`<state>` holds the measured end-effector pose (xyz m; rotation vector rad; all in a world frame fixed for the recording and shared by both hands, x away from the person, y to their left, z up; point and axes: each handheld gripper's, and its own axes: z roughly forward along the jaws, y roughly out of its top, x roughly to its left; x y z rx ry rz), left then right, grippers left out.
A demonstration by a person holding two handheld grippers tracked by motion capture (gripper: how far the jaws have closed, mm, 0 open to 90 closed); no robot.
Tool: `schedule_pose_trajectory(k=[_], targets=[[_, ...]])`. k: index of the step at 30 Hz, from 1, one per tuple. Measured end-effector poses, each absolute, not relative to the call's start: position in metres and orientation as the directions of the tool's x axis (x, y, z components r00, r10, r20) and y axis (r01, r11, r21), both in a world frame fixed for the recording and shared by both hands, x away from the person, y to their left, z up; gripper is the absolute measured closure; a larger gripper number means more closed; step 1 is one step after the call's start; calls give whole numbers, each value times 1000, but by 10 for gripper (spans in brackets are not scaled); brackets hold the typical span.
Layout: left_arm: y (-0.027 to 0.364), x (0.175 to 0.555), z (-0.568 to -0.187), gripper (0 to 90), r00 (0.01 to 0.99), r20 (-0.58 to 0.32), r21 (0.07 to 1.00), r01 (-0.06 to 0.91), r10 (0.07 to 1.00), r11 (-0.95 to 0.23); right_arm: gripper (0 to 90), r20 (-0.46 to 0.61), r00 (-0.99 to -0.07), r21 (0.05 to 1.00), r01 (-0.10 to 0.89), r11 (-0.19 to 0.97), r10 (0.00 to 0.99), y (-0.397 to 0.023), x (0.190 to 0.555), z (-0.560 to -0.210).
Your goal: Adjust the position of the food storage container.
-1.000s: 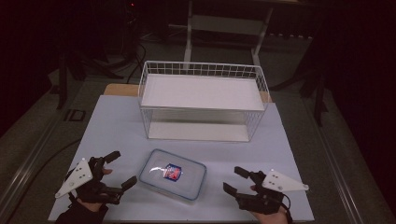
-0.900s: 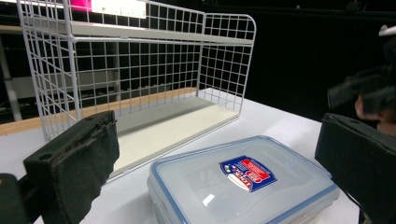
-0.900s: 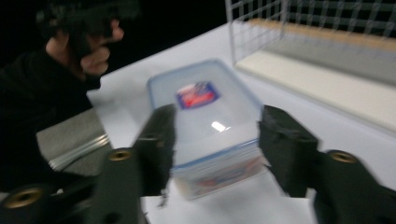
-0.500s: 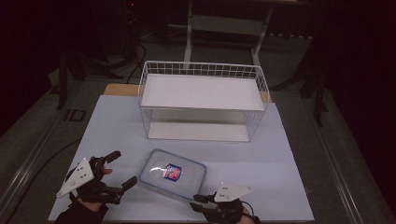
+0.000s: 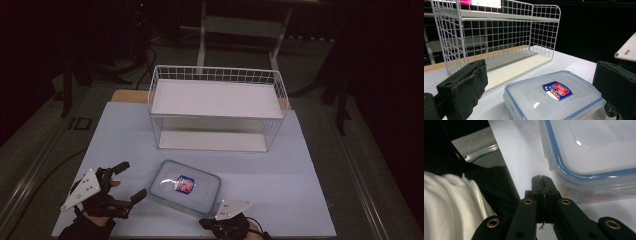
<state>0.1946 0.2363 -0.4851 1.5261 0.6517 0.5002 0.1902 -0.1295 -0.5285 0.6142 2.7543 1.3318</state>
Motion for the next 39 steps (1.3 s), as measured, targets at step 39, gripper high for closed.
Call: schedule_pose_trajectory(k=[39], targets=[[234,195,-487,0,759,-87,994,111,646,3,900,156,-833,738,455,498,531,-157,228,-532]])
